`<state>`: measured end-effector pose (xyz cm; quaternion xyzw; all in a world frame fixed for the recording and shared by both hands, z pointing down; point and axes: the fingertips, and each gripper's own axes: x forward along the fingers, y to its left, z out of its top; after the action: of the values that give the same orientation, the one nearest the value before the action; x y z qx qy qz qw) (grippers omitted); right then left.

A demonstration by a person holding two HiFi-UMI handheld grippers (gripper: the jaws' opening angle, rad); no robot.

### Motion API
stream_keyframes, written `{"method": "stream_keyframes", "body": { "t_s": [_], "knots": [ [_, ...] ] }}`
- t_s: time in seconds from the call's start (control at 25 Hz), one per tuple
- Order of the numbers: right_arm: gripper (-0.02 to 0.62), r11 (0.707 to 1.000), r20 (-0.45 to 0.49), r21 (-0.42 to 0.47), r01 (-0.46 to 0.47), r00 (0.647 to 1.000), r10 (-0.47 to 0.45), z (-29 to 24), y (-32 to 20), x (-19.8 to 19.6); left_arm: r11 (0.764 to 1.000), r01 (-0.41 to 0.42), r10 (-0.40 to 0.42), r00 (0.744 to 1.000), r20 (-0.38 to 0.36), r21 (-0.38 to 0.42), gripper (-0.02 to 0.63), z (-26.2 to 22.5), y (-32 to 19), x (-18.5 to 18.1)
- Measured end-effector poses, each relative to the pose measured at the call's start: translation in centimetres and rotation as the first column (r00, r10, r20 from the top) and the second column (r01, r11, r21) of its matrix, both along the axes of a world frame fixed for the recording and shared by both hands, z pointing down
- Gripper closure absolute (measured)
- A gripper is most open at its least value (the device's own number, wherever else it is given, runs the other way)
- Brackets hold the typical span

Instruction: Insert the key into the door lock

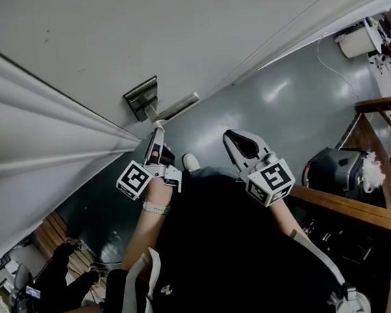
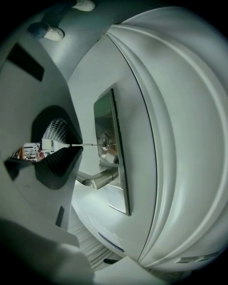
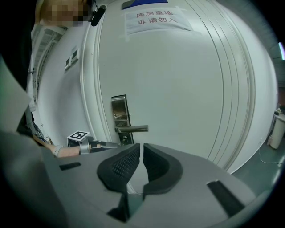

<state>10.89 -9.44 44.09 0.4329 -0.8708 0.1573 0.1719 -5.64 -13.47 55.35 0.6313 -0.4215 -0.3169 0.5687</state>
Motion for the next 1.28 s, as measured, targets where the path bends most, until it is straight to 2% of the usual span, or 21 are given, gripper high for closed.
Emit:
{"method": "stream_keyframes", "body": {
  "t_s": [0.56, 0.76, 1.0, 1.28],
  "knots": [
    [0.568, 0.999, -0.003, 0.017, -0.036, 0.999, 0.036, -0.2, 0.3, 0.7, 1.000, -0.008, 0.006, 0.999, -0.051, -0.030, 0.580, -0.2, -1.4, -0.4],
    [0.568, 0.998, 0.005, 0.015, -0.054, 0.999, 0.054, -0.3, 0.2, 0.9, 1.000, -0.016, 0.016, 0.996, -0.083, -0.007, 0.580, -0.5, -2.4, -0.6],
    [0.568, 0.999, 0.011, 0.012, -0.039, 0.999, 0.039, -0.2, 0.2, 0.8, 0.999, -0.036, 0.035, 0.995, -0.098, -0.005, 0.580, -0.6, -2.1, -0.5],
    [0.568, 0.999, 0.022, 0.018, 0.027, 0.999, -0.027, 0.0, -0.2, -0.2, 0.999, -0.043, 0.039, 0.991, -0.131, -0.026, 0.578, -0.2, -1.8, -0.6]
  ]
}}
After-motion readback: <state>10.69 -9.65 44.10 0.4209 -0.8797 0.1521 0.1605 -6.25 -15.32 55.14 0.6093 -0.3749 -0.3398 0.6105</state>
